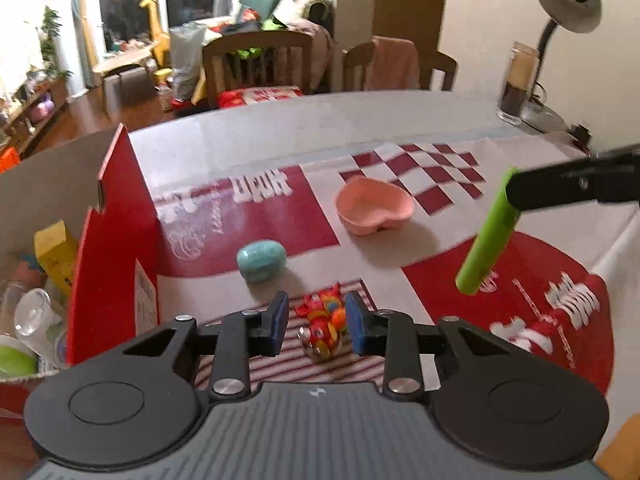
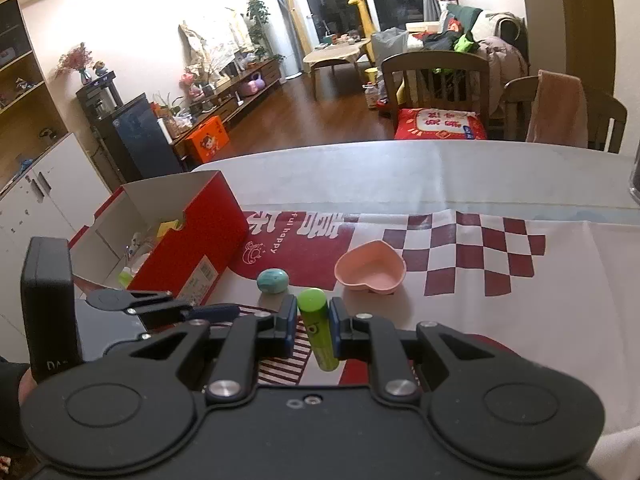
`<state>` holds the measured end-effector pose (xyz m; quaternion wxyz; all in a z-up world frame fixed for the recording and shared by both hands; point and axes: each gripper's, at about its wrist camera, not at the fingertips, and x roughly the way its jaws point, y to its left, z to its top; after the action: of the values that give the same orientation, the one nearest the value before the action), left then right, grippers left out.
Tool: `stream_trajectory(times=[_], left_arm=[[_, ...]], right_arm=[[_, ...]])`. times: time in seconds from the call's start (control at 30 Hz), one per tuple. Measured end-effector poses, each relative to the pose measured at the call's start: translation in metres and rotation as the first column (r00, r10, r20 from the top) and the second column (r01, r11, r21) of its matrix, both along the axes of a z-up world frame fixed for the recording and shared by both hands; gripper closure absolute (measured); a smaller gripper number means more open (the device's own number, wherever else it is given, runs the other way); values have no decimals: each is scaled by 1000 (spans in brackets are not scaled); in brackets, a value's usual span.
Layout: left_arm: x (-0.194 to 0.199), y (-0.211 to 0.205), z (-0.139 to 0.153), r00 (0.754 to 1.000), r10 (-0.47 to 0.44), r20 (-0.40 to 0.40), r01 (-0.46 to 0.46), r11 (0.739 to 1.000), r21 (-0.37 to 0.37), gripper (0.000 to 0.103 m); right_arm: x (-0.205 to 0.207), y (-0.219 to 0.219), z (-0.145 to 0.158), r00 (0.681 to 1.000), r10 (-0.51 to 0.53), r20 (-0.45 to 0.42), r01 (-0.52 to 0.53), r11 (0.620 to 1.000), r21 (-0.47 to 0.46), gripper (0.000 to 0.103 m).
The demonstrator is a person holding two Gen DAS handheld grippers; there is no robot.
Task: Organize rigid objects
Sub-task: 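Carry the green marker and keychain figure with both grippers over the box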
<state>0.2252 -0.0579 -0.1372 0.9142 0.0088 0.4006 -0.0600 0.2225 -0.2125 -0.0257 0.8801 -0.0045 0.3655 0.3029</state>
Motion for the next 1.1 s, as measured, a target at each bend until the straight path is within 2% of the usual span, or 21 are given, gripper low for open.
stream_trajectory(times=[0.13,0.17,0.2,0.27,0.33,0.4,0.6,0.77,0.83,1.03,1.1], left_arm=[[-5,2,-1,1000,-6,10,6,1000,12,71],[-4,3,-3,1000,-9,-4,9,1000,3,63],[-2,4,-6,1000,-12,-23,12,1000,-8,44],[-4,5,-9,1000,-4,-19,3,1000,-18,29],[-4,4,-10,1000,-17,-11,17,1000,-21,29],[1,0,-13,1000,-17,-16,17,1000,6,29],[23,-9,-30,996,8,-90,-7,1000,19,29],[28,-14,-38,994,36,-104,-33,999,29,30],[29,-15,-38,994,45,-100,-41,998,38,35],[30,-11,-35,993,81,-80,-79,996,29,66],[30,-10,-35,994,82,-78,-80,997,19,67]], right_arm=[[-9,-1,1,1000,-15,3,15,1000,6,88],[-10,-2,0,1000,-19,1,19,1000,9,88],[-10,-3,-1,1000,-25,-1,25,1000,13,88],[-11,-5,-2,999,-33,-6,33,999,20,88],[-11,-9,-4,999,-37,-14,38,999,26,88],[-11,-12,-7,999,-40,-19,41,999,25,88],[-7,-26,-12,998,-55,-29,56,998,30,88],[-2,-37,-14,998,-62,-31,63,997,34,88],[0,-40,-15,997,-63,-33,64,997,36,88],[3,-44,-16,998,-62,-34,63,997,36,88],[4,-45,-16,998,-58,-30,59,998,35,88]])
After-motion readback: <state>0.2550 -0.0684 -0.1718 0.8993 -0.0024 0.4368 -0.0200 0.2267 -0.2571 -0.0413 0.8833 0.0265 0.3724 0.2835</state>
